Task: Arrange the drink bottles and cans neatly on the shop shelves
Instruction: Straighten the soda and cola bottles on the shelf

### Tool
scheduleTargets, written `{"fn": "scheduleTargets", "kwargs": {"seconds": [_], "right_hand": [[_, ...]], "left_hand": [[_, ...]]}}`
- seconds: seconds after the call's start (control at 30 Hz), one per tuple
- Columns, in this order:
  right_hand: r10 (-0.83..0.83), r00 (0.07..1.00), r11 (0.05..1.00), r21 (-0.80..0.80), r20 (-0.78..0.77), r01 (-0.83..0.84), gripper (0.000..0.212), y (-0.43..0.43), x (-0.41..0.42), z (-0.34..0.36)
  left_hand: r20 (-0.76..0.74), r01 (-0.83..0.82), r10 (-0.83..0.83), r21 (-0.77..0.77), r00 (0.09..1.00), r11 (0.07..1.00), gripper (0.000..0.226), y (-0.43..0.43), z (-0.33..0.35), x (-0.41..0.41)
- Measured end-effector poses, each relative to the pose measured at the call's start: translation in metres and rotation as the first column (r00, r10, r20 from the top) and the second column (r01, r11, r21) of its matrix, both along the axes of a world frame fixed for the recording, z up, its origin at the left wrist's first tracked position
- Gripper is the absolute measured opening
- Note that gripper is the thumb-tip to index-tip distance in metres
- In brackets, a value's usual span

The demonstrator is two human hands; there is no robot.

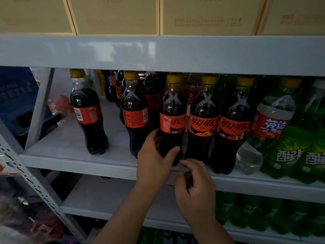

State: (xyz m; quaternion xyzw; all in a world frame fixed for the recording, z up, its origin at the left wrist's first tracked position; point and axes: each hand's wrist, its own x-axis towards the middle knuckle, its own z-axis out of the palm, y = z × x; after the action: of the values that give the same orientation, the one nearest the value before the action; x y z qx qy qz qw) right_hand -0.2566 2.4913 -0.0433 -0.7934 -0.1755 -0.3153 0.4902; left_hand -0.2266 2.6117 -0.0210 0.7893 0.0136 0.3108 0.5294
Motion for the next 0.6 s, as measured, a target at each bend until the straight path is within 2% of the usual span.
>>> {"fn": "scheduleTargets", "kwargs": {"seconds": [0.13, 0.27, 0.4, 0.6], "right_hand": [[-0.027, 0.999, 0.999, -0.018, -0.026, 0.026, 0.032, 0.002, 0.005, 0.004], [-0.059, 0.997, 0.998, 0.034, 0.047, 0.057, 0.024, 0.003, 0.001, 0.003], [-0.108, 0.992, 0.991, 0.086, 0.066, 0.102, 0.024, -0.004, 0.000, -0.003], [-0.123, 0.992, 0.988, 0.094, -0.015, 0.124, 0.018, -0.012, 0.003, -0.010]], "left_hand": [[-0.010, 0.102, -0.102, 0.027, 0.995, 0.994, 0.052, 0.011, -0.002, -0.001], [-0.051, 0.209, -0.206, 0.048, 0.977, 0.977, 0.051, 0.018, 0.004, -0.001], [-0.083, 0.170, -0.162, 0.105, 0.983, 0.980, 0.067, 0.017, 0.001, 0.002], [-0.090, 0.172, -0.165, 0.084, 0.982, 0.981, 0.064, 0.019, -0.003, 0.003]]}}
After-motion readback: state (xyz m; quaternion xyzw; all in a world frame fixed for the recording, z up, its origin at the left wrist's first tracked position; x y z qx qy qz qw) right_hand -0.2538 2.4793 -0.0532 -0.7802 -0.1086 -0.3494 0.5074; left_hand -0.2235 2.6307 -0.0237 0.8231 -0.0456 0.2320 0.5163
